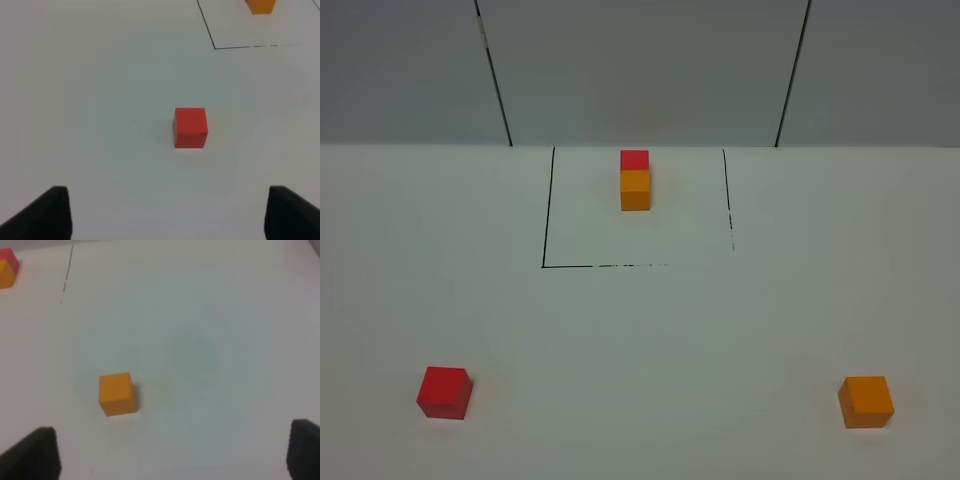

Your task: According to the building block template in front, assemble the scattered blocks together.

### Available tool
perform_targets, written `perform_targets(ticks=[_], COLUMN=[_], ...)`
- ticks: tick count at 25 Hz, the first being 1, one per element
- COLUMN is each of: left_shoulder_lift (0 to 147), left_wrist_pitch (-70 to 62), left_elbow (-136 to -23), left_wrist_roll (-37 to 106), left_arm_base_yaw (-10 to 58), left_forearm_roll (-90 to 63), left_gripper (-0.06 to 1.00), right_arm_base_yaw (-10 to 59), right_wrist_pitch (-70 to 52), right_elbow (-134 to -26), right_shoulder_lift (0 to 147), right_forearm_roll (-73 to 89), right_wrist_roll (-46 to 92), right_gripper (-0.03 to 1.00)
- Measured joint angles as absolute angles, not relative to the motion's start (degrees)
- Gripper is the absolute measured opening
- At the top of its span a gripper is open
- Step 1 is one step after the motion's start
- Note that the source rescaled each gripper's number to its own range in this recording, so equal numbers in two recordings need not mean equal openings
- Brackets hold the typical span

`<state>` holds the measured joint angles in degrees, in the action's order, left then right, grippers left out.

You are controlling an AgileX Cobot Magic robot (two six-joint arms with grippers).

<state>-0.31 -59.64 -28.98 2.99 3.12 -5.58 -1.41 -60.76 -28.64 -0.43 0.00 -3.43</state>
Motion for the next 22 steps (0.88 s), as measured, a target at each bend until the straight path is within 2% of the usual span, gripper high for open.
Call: perform_targets(ticks=[22], left_shoulder_lift=[-0.3], left_wrist_pitch=[-59.6], left_elbow=[-29.0], left_wrist_roll=[2.9], left_arm_base_yaw=[3.2], left_forearm_roll=[-5.6], left_gripper=[0.65], right_arm_base_yaw=[-1.4], right_wrist_pitch=[-60.8], right_elbow=[-28.6], right_shoulder_lift=[-0.4], right_forearm_roll=[0.0], right_wrist_roll=[-3.4], right_gripper=[0.81])
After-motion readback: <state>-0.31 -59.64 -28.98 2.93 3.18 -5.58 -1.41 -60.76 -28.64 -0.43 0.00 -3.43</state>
